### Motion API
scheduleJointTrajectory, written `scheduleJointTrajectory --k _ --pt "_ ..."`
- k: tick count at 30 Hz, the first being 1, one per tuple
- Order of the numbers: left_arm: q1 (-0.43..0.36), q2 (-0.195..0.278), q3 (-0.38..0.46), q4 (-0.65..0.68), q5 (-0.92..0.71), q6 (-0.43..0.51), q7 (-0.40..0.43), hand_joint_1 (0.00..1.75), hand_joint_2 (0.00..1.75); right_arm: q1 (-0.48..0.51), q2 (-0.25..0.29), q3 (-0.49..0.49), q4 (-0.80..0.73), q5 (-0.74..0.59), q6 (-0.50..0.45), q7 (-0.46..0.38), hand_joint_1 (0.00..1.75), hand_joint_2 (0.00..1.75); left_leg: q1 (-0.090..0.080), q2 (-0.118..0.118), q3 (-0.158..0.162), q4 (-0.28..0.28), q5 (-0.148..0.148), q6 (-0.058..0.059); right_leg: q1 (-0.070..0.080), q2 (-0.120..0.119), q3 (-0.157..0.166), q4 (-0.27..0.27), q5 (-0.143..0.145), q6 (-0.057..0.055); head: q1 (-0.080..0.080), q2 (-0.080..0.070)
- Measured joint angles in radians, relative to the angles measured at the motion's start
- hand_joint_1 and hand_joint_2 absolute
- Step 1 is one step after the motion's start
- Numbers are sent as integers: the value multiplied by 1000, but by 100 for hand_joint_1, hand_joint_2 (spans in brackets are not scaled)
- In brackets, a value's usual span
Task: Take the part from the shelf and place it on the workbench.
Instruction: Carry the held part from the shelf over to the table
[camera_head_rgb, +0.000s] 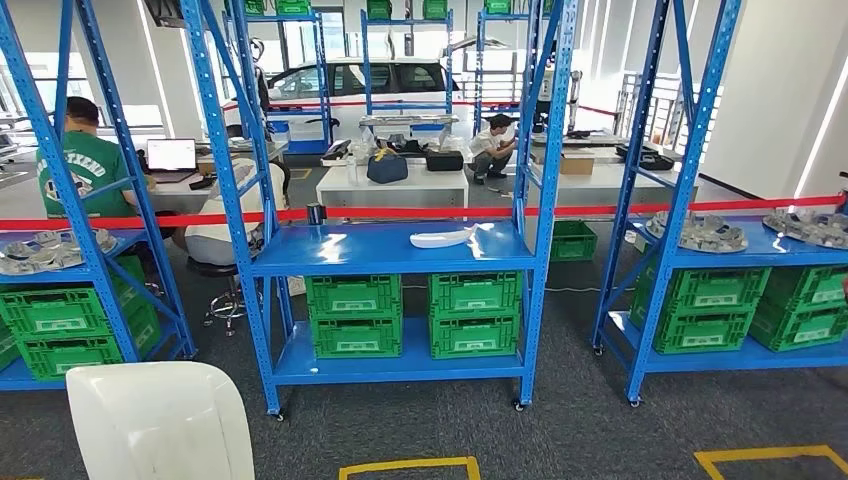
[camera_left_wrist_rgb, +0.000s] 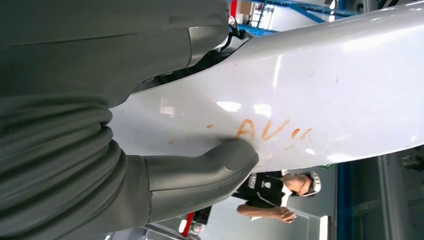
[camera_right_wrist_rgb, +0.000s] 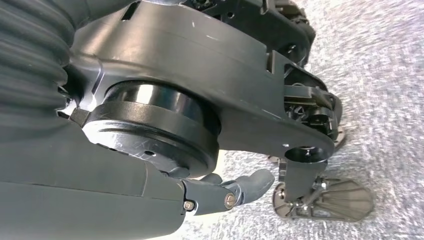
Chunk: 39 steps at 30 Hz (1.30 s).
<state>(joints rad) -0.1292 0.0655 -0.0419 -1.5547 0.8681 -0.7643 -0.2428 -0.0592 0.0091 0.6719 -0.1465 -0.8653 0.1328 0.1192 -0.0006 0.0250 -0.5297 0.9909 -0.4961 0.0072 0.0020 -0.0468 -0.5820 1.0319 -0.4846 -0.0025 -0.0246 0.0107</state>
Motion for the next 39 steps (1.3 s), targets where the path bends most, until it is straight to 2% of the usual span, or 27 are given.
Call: scheduleJointTrajectory --k 2,4,5,6,7,8,10,12,14,16,18,19,20,21,22,24,26,27,29,30,32,33,35,36,37,38,39 --pt "13 -1 0 -6 0 0 0 175 175 -1 -4 1 0 2 8 1 0 175 4 -15 -6 -4 14 11 -1 26 -36 86 -59 10 1 0" --pt "29 -2 1 -7 -2 0 -1 175 175 -1 -7 4 0 2 14 2 0 175 3 -32 -23 1 23 16 -1 40 -91 219 -128 13 2 0" --pt "36 -3 2 -7 -7 0 -4 175 175 1 -9 5 0 0 16 2 0 175 2 -42 -31 5 27 16 0 42 -106 261 -141 13 2 0" --pt "38 -4 2 -4 -14 0 -10 175 175 3 -11 6 0 -2 18 1 0 175 2 -54 -39 10 30 15 -1 43 -102 264 -134 12 2 0" --pt "38 -5 2 0 -23 1 -19 175 175 5 -13 7 0 -4 20 0 0 175 2 -66 -46 15 32 13 -1 46 -79 228 -111 10 2 0" --pt "34 -5 2 8 -31 1 -30 175 175 6 -16 7 0 -6 21 -2 0 175 2 -78 -52 22 33 11 -2 57 -41 160 -80 7 2 0" --pt "19 -4 2 28 -40 1 -48 175 175 6 -20 8 0 -7 22 -7 0 175 1 -99 -65 34 36 3 -3 92 21 40 -43 0 2 0" --pt "4 -3 3 48 -43 0 -59 175 175 5 -22 8 0 -8 23 -12 0 175 0 -116 -76 38 42 -9 0 104 35 4 -39 -8 1 0" --pt "-2 -1 5 62 -43 0 -64 175 175 5 -22 9 0 -6 25 -19 0 175 0 -125 -84 37 48 -22 0 83 33 -1 -29 -21 1 0" --pt "-2 1 11 70 -49 1 -71 175 175 3 -22 14 0 6 33 -35 0 175 -1 -92 -104 74 24 -33 -5 62 32 -8 -21 -34 -1 0" --pt "6 2 22 65 -59 4 -78 175 175 3 -22 26 0 22 42 -48 0 175 2 -47 -151 184 -39 -44 -6 41 29 -10 -17 -39 -4 0" --pt "16 1 29 58 -62 6 -80 175 175 2 -21 33 0 28 43 -49 0 175 4 -37 -177 247 -68 -50 -6 29 28 -9 -17 -40 -4 0" --pt "29 1 37 49 -64 6 -80 175 175 2 -21 39 0 34 43 -46 0 175 6 -33 -194 291 -84 -54 -6 17 26 -9 -17 -40 -4 0" --pt "44 1 48 36 -66 5 -79 175 175 0 -20 46 0 39 43 -41 0 175 8 -31 -195 301 -82 -56 -6 5 25 -9 -17 -40 -4 0" --pt "59 1 61 19 -67 4 -78 175 175 -3 -19 53 0 46 43 -34 0 175 9 -26 -176 274 -64 -56 -6 -8 25 -8 -18 -39 -4 0" --pt "90 1 90 -24 -68 -2 -72 175 175 -9 -17 68 0 60 43 -18 0 175 7 8 -98 138 -11 -51 -5 -32 27 -8 -20 -36 -4 0" --pt "121 2 121 -66 -58 -11 -64 175 175 -12 -15 80 0 68 38 -8 0 175 0 39 -47 39 14 -37 -1 -52 31 -7 -23 -27 -4 0" --pt "136 4 136 -83 -49 -19 -61 175 175 -12 -13 85 0 70 33 -5 0 175 -3 41 -44 27 14 -30 1 -61 32 -8 -24 -22 -4 0" --pt "166 9 166 -110 -36 -40 -53 175 175 -13 -9 92 0 70 23 -2 0 175 -2 16 -46 24 20 -17 3 -78 37 -10 -26 -9 -3 0" --pt "179 10 179 -122 -33 -50 -49 175 175 -13 -7 96 0 71 20 -3 0 175 2 4 -45 20 23 -11 3 -70 37 -5 -33 -3 -3 0" --pt "196 11 202 -144 -32 -62 -44 175 175 -13 -3 99 0 71 17 -3 0 175 9 -18 -41 13 31 0 1 -19 14 55 -74 7 -1 0" --pt "203 11 210 -152 -32 -64 -42 175 175 -14 -1 100 0 70 16 -2 0 175 9 -28 -43 13 33 4 0 14 -13 115 -107 9 1 0" --pt "220 9 225 -163 -34 -65 -36 175 175 -15 1 100 0 68 14 6 0 175 7 -53 -50 16 36 8 1 41 -69 240 -158 8 2 0" --pt "229 9 234 -167 -34 -65 -33 175 175 -14 2 101 0 70 12 11 0 175 6 -68 -53 19 36 8 2 45 -80 265 -160 7 3 0" --pt "237 8 245 -169 -33 -66 -30 175 175 -12 4 102 0 72 11 17 0 175 6 -83 -56 23 37 7 2 48 -73 251 -142 4 3 0" --pt "244 8 256 -171 -32 -68 -28 175 175 -10 5 105 0 75 10 23 0 175 6 -99 -58 27 37 6 1 55 -46 199 -110 2 3 0" --pt "248 8 267 -172 -29 -69 -27 175 175 -9 6 108 0 77 9 27 0 175 7 -112 -61 32 37 4 -1 77 -13 129 -80 -2 3 0"
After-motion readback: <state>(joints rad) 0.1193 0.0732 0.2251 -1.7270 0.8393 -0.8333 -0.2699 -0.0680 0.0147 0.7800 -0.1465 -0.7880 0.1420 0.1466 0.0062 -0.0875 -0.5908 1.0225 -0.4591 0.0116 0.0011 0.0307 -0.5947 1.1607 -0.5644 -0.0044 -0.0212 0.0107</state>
